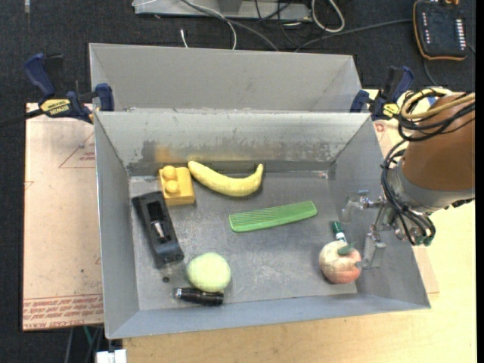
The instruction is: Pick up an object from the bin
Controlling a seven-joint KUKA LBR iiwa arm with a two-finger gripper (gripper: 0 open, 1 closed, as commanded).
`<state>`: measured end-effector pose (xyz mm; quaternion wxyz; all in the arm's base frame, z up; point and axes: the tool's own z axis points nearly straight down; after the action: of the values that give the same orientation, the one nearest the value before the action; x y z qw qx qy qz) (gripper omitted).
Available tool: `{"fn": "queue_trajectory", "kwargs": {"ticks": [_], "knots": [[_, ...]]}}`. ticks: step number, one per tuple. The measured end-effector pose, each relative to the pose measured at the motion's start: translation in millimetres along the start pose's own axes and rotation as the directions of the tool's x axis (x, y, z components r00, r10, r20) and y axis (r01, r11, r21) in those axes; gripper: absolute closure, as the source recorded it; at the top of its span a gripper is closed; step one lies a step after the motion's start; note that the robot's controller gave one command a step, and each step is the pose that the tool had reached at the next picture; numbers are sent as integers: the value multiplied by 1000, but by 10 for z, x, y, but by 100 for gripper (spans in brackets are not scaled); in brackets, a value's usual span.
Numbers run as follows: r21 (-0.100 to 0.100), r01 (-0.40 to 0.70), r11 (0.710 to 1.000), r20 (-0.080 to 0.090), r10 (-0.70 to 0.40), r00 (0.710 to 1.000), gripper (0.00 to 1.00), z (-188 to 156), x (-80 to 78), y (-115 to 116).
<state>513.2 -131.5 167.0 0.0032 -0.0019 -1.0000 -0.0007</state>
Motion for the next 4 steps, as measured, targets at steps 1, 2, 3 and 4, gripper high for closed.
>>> {"fn": "queue_trajectory", "kwargs": {"ticks": [1,2,3,4], "knots": [[1,4,1000,7,-5,1000,0,-46,-17,9],[3,0,1000,22,0,1000,0,953,284,-2],[2,-57,998,23,57,998,0,410,322,95],[1,12,1000,17,-12,1000,0,681,340,102]]}}
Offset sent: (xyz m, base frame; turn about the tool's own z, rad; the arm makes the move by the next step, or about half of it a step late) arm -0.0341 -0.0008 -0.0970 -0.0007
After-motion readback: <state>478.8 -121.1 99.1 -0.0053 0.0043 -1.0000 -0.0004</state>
